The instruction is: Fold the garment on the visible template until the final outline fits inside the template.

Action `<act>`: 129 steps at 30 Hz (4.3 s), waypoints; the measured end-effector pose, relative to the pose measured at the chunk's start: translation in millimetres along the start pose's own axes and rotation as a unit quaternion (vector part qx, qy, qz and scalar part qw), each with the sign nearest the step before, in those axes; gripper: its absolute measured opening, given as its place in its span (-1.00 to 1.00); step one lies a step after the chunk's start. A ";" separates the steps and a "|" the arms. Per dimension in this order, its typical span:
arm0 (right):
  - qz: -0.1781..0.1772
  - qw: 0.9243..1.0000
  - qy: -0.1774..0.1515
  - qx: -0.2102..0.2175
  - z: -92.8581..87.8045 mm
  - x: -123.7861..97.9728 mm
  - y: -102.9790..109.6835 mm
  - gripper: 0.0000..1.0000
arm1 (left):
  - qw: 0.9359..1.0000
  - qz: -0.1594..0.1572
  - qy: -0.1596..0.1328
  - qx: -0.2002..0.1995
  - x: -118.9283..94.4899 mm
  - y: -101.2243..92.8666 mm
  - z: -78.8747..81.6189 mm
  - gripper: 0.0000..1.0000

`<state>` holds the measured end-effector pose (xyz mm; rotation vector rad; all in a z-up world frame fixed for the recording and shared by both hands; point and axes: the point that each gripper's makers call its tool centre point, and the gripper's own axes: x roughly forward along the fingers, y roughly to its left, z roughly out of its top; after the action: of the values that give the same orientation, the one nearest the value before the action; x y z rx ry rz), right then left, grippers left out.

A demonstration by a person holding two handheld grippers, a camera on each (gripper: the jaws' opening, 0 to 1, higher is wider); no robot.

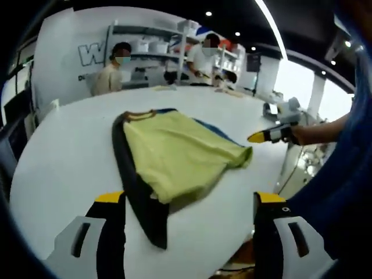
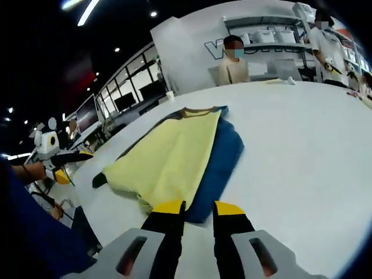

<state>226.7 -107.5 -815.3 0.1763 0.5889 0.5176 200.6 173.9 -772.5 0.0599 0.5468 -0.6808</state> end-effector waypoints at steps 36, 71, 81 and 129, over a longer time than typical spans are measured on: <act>-0.044 0.997 0.058 0.026 -29.4 16.8 -16.8 -1.00 | 0.999 -0.028 0.023 -0.001 -38.1 -13.6 -37.3 0.93; -0.115 0.992 0.051 -0.004 34.4 -68.7 -148.1 -1.00 | 0.998 -0.037 0.046 0.016 -23.4 -24.7 -32.1 0.91; -0.129 0.989 0.029 0.069 37.9 -81.5 -198.6 -1.00 | 0.998 -0.021 0.051 0.012 -17.5 -27.7 -28.6 0.90; -0.055 0.986 0.091 -0.126 -13.7 -73.8 -154.8 -0.70 | 0.999 0.004 0.054 0.003 -11.7 -31.3 -28.8 0.88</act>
<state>230.6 -278.0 -837.6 -0.1438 0.7005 0.4989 160.6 162.8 -787.5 0.1046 0.6470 -0.6743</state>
